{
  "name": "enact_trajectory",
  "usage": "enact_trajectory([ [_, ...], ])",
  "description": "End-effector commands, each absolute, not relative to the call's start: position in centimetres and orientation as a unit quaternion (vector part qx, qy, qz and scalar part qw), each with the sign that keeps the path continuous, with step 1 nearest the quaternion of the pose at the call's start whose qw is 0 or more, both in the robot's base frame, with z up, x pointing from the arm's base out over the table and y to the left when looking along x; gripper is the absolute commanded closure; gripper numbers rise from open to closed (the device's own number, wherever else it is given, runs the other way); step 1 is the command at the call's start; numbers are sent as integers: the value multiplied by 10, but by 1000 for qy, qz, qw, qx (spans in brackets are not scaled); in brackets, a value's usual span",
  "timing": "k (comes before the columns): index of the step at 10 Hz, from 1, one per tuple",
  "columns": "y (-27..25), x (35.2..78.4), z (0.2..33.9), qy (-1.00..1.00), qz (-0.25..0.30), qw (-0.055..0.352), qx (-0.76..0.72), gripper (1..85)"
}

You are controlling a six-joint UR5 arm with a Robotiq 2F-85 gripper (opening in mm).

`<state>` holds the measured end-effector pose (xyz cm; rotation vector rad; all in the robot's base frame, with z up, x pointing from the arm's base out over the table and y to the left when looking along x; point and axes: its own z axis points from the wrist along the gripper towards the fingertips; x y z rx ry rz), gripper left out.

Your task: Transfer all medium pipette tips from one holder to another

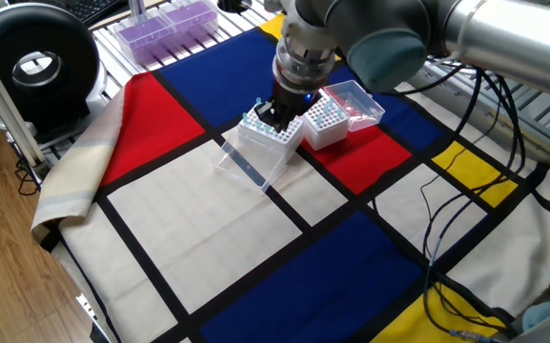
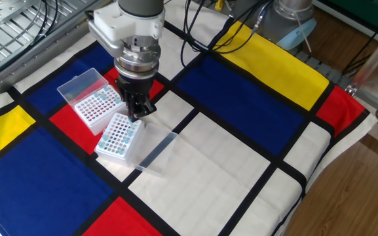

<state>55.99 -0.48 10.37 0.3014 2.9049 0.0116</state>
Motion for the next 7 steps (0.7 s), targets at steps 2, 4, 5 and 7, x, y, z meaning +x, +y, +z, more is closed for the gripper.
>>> enact_trajectory([
  [2, -5, 561, 131, 990, 3, 87, 113, 847],
  [4, -5, 561, 142, 990, -1, 77, 116, 847],
  [5, -6, 561, 147, 991, -1, 72, 114, 847],
  [7, -7, 561, 151, 991, -3, 68, 114, 847],
])
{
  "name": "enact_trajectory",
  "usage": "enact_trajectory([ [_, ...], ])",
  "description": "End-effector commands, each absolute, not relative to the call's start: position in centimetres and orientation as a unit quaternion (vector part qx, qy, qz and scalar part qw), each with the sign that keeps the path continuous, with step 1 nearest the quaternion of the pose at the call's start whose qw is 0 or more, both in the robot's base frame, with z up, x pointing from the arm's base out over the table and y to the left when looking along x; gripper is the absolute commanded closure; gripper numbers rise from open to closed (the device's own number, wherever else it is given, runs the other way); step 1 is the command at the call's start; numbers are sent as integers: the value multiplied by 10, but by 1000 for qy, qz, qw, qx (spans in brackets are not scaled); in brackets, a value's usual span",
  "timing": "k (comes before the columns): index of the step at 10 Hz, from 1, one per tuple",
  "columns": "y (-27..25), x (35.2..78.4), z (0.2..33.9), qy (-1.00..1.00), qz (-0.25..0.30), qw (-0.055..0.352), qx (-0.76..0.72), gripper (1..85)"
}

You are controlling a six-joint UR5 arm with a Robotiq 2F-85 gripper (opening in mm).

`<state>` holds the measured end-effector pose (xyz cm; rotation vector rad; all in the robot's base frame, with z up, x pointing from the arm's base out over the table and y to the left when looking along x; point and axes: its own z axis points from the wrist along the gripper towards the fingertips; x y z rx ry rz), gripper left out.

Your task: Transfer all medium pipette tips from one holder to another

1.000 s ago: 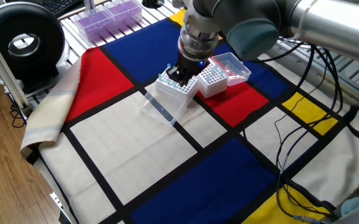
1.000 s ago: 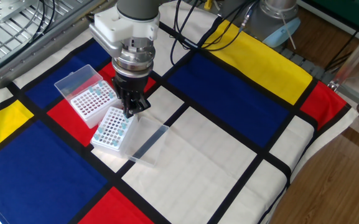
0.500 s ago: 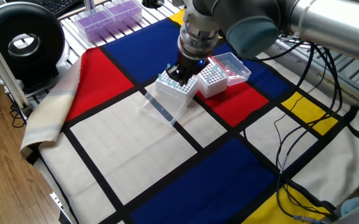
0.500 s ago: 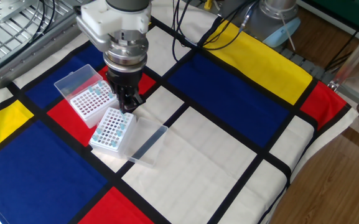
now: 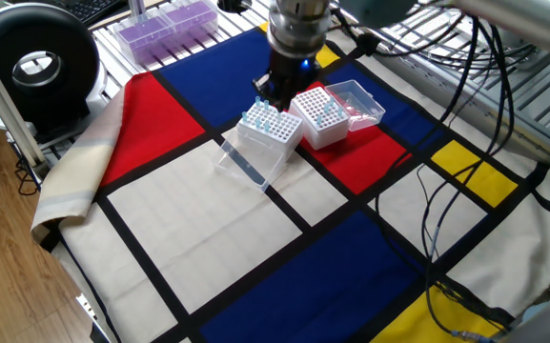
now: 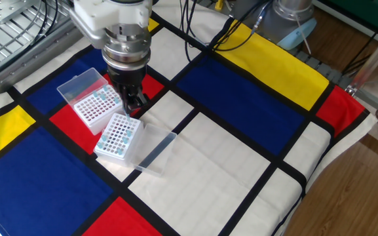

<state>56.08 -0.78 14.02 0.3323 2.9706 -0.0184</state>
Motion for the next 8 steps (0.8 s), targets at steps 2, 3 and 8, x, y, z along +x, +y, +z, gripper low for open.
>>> enact_trajectory([
  [2, -18, 564, 151, 993, -4, 66, 99, 847],
  [3, -27, 565, 151, 994, -3, 65, 88, 847],
  [8, -76, 557, 148, 997, -5, 63, 50, 847],
])
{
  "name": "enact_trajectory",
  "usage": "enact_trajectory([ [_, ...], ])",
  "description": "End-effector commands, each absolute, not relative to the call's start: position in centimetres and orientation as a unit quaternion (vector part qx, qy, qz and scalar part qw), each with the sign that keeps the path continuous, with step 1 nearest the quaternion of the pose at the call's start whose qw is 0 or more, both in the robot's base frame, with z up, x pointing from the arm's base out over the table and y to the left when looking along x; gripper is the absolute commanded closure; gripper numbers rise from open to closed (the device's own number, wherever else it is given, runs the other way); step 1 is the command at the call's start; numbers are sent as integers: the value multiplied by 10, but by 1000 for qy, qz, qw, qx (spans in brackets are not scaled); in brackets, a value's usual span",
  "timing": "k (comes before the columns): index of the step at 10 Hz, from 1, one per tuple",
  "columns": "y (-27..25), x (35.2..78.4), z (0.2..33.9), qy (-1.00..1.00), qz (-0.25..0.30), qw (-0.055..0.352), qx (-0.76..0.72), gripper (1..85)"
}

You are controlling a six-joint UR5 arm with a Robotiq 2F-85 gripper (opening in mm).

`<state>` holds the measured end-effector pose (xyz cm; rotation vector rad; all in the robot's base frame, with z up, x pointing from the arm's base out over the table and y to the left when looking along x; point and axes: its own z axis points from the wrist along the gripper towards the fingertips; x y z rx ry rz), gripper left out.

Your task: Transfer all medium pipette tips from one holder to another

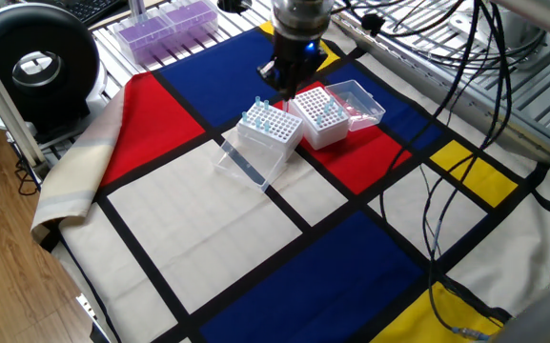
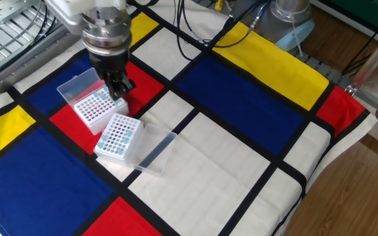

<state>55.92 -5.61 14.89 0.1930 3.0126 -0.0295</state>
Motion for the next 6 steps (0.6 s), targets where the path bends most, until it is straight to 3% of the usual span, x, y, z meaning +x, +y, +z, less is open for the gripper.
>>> enact_trajectory([
  [1, -83, 557, 143, 997, -5, 69, 46, 847],
  [6, -107, 557, 130, 995, -32, 76, 53, 847],
])
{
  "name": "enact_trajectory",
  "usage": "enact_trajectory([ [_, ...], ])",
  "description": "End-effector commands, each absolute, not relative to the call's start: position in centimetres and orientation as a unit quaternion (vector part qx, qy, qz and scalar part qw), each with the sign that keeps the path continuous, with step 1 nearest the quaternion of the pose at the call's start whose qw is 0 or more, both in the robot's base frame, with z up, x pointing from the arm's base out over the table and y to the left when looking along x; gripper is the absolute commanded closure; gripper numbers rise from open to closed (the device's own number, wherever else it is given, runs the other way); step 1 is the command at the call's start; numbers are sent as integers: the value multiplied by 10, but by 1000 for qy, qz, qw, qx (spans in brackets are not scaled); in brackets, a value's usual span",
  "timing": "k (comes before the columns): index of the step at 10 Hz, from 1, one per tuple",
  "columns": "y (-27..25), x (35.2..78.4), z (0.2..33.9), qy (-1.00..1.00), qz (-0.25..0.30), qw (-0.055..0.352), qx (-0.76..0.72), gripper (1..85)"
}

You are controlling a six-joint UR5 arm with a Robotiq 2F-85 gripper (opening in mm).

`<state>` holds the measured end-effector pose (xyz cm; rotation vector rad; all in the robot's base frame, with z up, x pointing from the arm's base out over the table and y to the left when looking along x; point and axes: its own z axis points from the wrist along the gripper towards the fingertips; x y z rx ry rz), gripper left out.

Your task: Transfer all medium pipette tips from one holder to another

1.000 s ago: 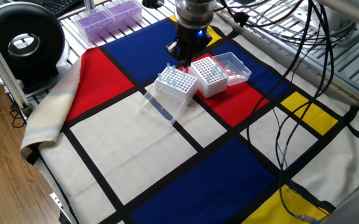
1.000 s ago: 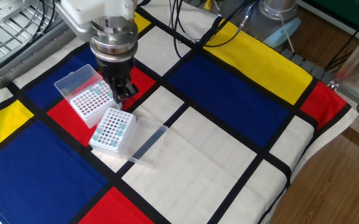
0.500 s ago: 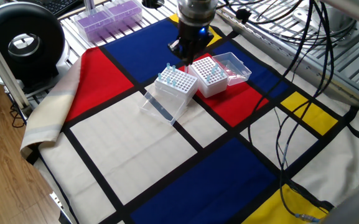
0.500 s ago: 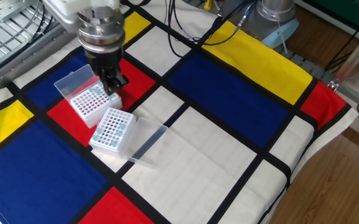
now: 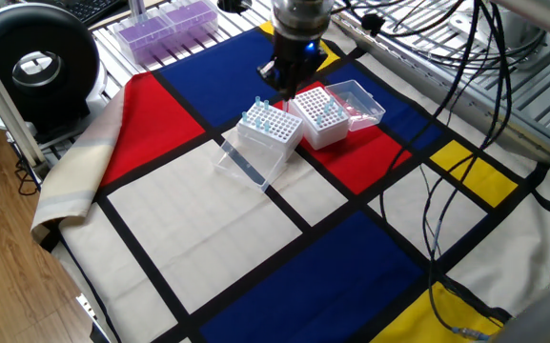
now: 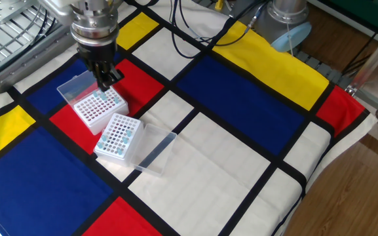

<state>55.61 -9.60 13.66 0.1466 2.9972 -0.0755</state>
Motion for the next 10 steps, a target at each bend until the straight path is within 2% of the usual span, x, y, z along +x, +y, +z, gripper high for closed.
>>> enact_trajectory([
  [1, -105, 558, 130, 995, -29, 77, 55, 847],
  [10, -86, 556, 122, 992, -4, 79, 96, 847],
])
